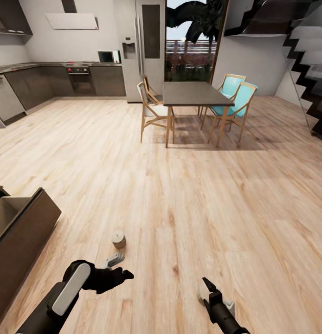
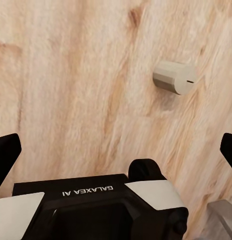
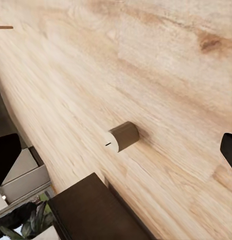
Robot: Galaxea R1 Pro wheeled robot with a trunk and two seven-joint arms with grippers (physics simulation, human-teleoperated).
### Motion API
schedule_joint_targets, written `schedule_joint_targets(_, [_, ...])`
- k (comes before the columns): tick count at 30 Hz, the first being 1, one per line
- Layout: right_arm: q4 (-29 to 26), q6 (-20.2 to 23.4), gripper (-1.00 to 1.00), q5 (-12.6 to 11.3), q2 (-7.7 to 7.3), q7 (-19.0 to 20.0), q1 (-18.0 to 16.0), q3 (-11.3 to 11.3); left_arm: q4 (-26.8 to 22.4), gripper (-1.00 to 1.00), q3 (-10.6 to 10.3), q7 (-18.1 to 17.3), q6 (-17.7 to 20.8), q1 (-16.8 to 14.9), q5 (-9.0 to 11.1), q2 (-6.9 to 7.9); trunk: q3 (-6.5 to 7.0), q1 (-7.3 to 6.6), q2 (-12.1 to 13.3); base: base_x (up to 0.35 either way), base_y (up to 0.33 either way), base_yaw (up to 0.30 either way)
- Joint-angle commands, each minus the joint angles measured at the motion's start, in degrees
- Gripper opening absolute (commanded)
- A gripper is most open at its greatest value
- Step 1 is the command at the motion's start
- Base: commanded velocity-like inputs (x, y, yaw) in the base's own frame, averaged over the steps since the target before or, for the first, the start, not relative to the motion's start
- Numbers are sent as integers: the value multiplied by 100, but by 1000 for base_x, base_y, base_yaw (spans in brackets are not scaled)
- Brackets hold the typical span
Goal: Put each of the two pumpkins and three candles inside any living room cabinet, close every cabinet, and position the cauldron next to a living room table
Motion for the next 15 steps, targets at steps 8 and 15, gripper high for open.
schedule_joint_targets(8, [3, -27, 100, -59, 5, 13, -3, 36, -5, 100, -6, 60, 5, -3, 59, 7, -5, 1, -2, 211, 21, -3])
schedule_joint_targets(15, [3, -33, 100, -59, 12, 13, -3, 38, -6, 100, -7, 60, 5, -3, 59, 7, -5, 1, -2, 210, 14, 0])
